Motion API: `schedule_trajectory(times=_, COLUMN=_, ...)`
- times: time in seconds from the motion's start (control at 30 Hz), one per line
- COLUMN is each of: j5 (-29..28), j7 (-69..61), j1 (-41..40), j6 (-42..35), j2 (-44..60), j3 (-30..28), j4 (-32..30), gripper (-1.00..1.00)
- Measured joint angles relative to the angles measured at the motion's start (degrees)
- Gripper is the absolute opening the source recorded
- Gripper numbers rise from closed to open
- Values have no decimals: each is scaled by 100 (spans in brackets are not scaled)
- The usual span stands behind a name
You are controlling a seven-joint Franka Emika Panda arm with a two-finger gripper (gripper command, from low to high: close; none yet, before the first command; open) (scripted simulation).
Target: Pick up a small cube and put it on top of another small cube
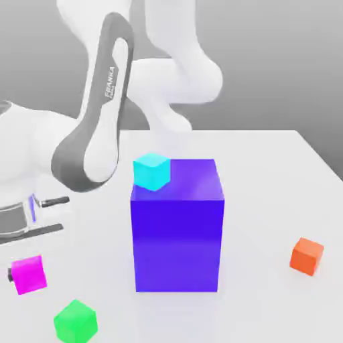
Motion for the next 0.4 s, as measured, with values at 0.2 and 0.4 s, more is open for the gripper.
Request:
schedule_trajectory(times=0.2, j5=-112, j7=-1077, j1=126, j6=151, j2=121, j3=461, j4=19, gripper=-100)
schedule_trajectory(times=0.4, j5=192, j7=-1326, j1=-38, j6=575, j2=606, j3=692, j4=52, gripper=100)
